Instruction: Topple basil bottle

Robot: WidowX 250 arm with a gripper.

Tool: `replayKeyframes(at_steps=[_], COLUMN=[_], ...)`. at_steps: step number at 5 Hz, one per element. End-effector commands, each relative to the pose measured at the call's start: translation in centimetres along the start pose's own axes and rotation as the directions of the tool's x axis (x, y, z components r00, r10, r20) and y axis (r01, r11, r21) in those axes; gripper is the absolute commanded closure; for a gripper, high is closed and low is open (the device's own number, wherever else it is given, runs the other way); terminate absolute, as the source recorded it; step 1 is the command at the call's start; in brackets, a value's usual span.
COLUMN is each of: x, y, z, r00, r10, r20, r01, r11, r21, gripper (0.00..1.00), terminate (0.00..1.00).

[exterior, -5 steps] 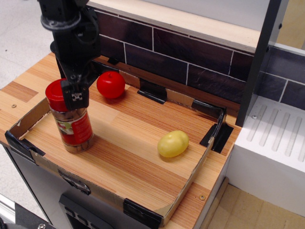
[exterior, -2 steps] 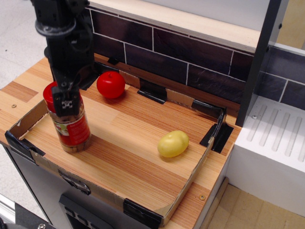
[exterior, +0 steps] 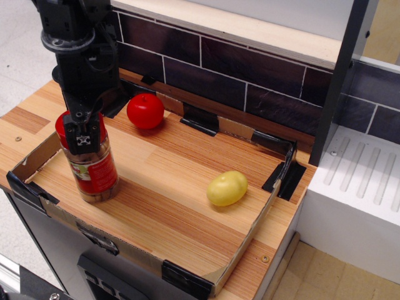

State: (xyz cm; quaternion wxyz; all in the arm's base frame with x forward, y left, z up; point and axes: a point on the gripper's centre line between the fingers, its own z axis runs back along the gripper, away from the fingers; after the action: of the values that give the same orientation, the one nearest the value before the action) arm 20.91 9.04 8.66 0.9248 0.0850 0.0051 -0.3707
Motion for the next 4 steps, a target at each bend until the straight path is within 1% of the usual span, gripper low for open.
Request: replayKeyframes(at_steps=[1,2,3,4], x=[-0.2,0.3,1.4,2.0], y=[2.2,2.4,1.8,1.0], z=[2.3,2.4,1.7,0.5], r00=[0.982,0.972,0.949,0.919], r10=[-0.118,-0.132,-0.162,-0.185], r20=[-0.145,-0.196,-0.272,-0.349], r01=[0.134,0.156,0.208,0.263], r11=[0.985,0.982,0.966,0.945], r21=[0.110,0.109,0.153,0.192], gripper=[1.00,1.00,1.00,1.00], terminate=[0.00,0.00,0.00,0.00])
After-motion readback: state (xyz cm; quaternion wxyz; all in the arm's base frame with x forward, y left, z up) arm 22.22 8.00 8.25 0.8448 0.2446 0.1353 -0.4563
